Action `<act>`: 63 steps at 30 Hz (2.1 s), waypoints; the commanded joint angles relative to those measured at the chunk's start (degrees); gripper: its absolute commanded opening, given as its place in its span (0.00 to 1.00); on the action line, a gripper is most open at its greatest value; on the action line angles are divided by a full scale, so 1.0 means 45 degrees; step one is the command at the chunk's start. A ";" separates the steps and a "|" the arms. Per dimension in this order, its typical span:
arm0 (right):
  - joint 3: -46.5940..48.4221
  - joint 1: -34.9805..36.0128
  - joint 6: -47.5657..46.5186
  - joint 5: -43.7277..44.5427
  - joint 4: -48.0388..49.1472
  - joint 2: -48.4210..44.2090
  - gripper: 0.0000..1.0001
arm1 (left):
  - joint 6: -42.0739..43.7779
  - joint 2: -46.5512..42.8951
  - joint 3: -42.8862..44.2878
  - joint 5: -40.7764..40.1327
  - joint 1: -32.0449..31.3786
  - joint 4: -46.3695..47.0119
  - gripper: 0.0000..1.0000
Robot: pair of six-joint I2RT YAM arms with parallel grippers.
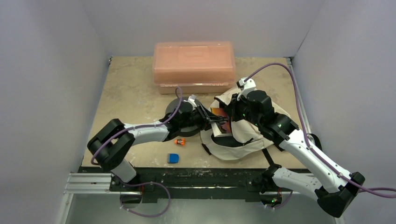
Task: Pack the student bag
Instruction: Place the book in the student bag.
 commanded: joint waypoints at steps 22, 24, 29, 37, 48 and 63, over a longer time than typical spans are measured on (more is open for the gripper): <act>0.0414 0.0054 -0.0103 0.0084 0.0772 -0.0603 0.00 | -0.0962 0.5214 0.6038 -0.5050 -0.1975 -0.0377 0.15; 0.0380 0.0054 -0.0180 0.0264 0.0732 -0.0668 0.00 | -0.1033 0.5136 0.6074 -0.4737 -0.1979 -0.1047 0.28; 0.0243 0.0049 -0.0399 0.0687 0.0659 -0.0815 0.00 | -0.0659 0.4561 0.6559 -0.4117 -0.2032 -0.3978 0.48; 0.0043 0.0048 -0.0370 0.0878 0.0672 -0.0897 0.00 | -0.0508 0.3779 0.7124 -0.3358 -0.2043 -0.6636 0.78; 0.0152 0.0054 -0.0351 0.1091 0.0439 -0.0833 0.00 | 0.0930 0.2968 0.6901 -0.2619 -0.2043 -0.7570 0.83; -0.0854 0.0054 0.0169 0.2265 0.0286 -0.1734 0.00 | 0.7995 -0.3206 0.1370 -0.3849 -0.2053 -0.5114 0.78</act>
